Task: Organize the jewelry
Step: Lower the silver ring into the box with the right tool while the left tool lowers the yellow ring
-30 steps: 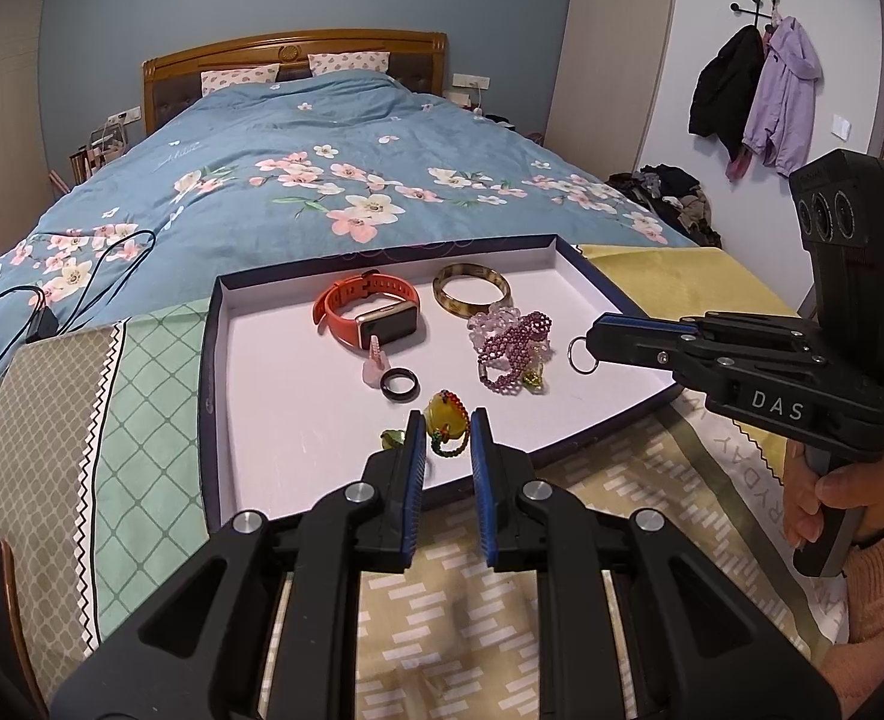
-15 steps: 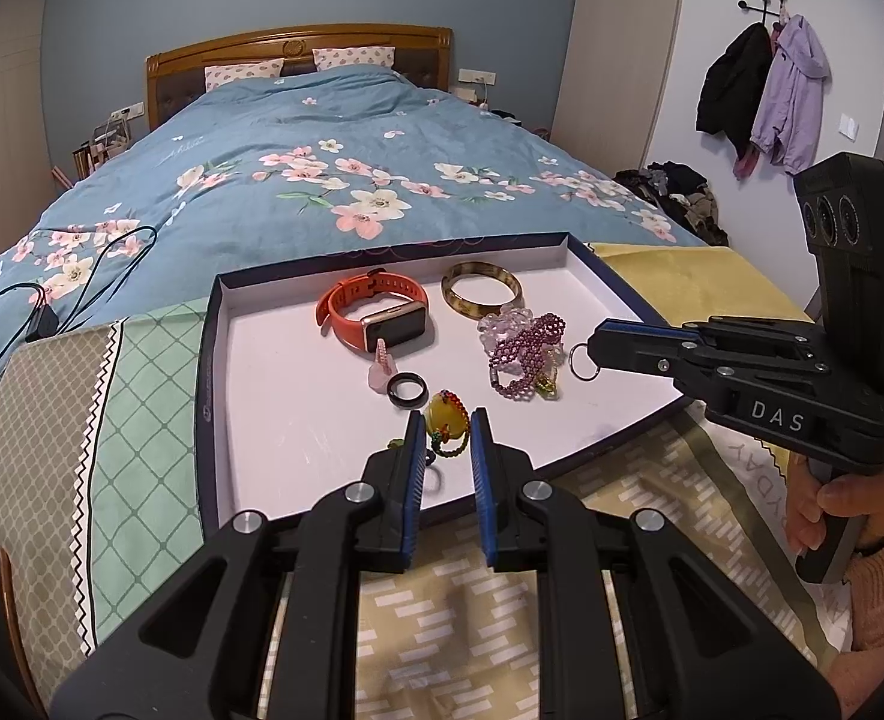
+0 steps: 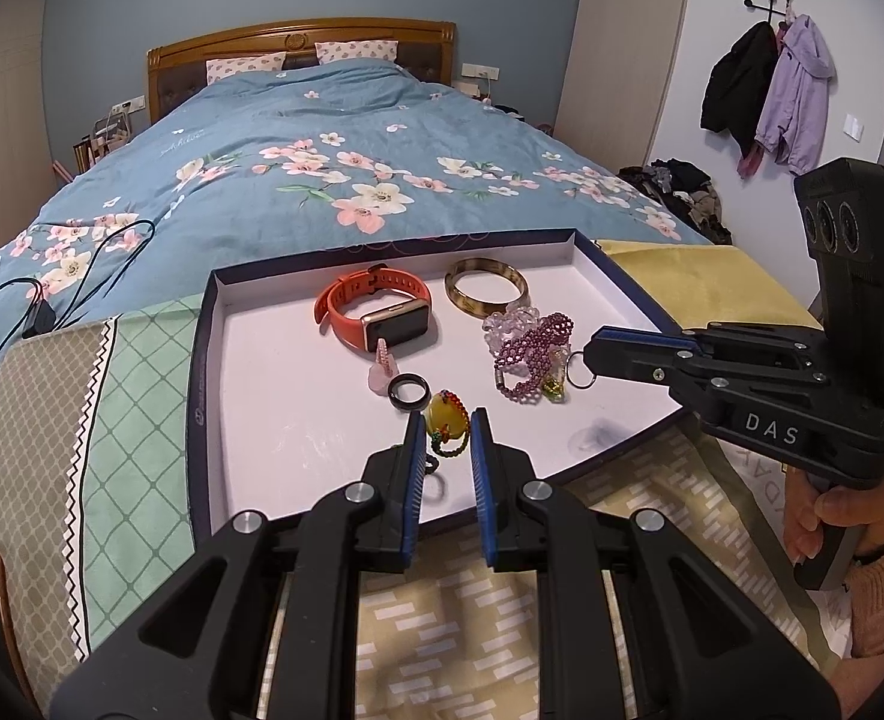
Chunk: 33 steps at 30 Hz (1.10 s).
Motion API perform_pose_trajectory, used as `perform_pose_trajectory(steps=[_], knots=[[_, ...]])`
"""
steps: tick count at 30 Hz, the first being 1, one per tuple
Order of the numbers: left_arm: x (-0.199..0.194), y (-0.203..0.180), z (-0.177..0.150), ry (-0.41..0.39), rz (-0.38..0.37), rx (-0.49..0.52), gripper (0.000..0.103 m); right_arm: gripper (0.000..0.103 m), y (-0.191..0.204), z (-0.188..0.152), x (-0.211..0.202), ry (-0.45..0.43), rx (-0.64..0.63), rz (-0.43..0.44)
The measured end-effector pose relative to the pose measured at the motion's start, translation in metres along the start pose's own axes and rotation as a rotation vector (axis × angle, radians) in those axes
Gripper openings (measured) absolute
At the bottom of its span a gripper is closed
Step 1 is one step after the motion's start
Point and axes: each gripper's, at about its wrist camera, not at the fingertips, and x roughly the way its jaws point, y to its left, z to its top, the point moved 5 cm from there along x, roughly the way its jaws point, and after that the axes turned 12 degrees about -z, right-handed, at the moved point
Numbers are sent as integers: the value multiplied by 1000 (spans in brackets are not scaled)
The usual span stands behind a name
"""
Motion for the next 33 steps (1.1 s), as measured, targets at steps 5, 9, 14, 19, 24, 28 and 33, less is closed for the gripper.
perform_pose_trajectory(steps=[5, 9, 14, 19, 24, 28, 33], knots=[[1, 0, 0, 1, 1, -2, 15, 4, 0, -1, 3, 8, 0, -4], [5, 3, 0, 9, 6, -5, 15, 4, 0, -2, 5, 14, 1, -8], [10, 4, -1, 19, 11, -8, 15, 4, 0, -3, 9, 25, -2, -13], [18, 6, -4, 34, 15, -13, 15, 4, 1, -6, 13, 40, -3, -21], [23, 8, -5, 45, 10, -20, 15, 4, 0, -7, 17, 49, -5, -28], [27, 10, -6, 54, 10, -28, 15, 4, 0, -8, 20, 58, -6, -31], [31, 12, -8, 65, 12, -39, 15, 4, -1, -11, 23, 70, -5, -35]])
